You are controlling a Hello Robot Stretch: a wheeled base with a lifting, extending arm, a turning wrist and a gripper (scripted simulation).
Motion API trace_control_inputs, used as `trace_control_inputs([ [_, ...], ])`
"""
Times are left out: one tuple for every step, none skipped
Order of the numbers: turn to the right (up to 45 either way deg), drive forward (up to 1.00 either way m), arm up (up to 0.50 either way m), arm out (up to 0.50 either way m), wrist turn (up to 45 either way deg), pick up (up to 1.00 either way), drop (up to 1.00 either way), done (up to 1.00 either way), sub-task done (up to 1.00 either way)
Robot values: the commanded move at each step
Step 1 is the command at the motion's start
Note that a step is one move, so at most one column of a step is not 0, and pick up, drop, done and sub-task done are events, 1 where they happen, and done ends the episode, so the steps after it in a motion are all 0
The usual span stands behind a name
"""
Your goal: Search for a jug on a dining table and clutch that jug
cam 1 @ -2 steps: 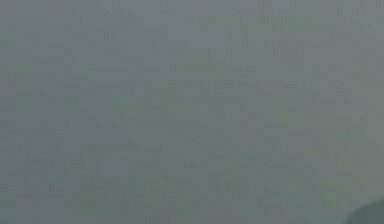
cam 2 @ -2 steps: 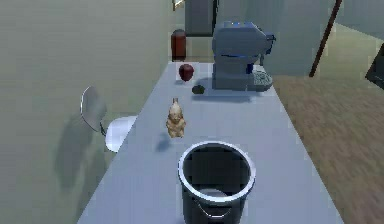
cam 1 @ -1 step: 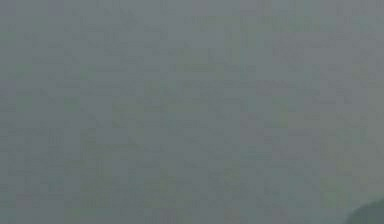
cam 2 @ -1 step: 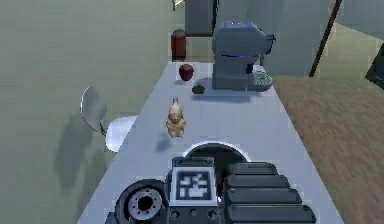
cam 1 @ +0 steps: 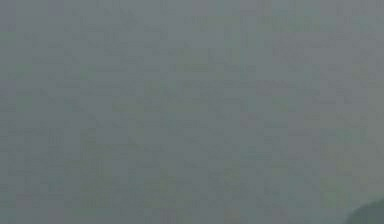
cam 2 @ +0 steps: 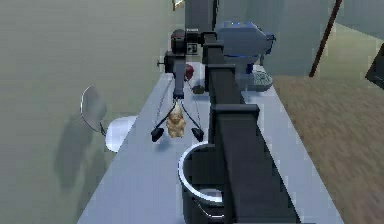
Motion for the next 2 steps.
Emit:
trace_control_inputs([
  [0.0,0.00,0.00,0.00,45.0,0.00,0.00,0.00,0.00],
  [0.0,0.00,0.00,0.00,45.0,0.00,0.00,0.00,0.00],
])
